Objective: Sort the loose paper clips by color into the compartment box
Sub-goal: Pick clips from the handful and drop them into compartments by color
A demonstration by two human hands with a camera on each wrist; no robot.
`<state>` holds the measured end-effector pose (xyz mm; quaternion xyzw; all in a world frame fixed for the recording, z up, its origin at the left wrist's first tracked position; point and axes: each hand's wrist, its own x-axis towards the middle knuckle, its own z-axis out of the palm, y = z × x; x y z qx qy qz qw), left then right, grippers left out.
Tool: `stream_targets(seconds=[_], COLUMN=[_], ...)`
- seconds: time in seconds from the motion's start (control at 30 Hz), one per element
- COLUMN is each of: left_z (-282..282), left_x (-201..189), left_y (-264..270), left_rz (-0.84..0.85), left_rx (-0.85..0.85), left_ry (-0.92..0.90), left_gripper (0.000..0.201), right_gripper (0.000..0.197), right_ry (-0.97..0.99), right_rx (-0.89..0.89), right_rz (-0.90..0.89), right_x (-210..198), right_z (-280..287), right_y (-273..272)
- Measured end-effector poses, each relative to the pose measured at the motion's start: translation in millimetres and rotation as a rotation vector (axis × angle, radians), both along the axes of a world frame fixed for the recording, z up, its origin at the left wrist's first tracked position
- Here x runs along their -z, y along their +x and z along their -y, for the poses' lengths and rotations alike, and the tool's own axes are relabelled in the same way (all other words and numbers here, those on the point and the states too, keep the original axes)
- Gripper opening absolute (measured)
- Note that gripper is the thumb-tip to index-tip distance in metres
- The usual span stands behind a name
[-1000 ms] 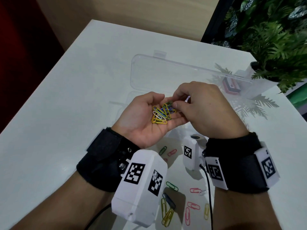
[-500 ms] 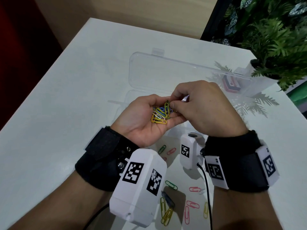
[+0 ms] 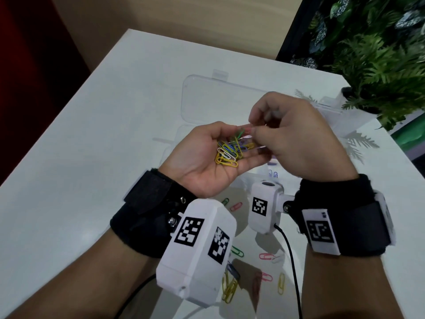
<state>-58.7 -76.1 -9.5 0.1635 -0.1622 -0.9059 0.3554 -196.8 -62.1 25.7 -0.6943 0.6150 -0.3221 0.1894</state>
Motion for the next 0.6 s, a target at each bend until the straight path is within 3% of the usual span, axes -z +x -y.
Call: stream_targets(seconds=[0.17, 0.3, 0.47, 0.6], left_z=[-2.0, 6.5, 16.7, 16.6], left_x=[-2.5, -4.5, -1.5, 2.7], left_y=[-3.2, 1.5, 21.2, 18.6], left_rz=[-0.016, -0.087, -0.077, -0.085], left_rx=[-0.042, -0.202, -0.307, -0.331], left_ry=[0.048, 0.137, 0.139, 0.146], left_gripper=[0.040, 0.042, 0.051, 0.056], right_gripper=[0.020, 0.019, 0.015, 0.015], right_ry=[-0.040, -0.041, 0.098, 0.189], right_rx=[0.070, 0.215, 0.428, 0.447], right_rz=[-0.003, -0.092, -0.290, -0.321], right_x=[-11.3, -5.5, 9.4, 20.2], right_z=[-7.2, -11.3, -18.8, -15.2], right_y=[-23.3, -52.3, -87.2, -92.7])
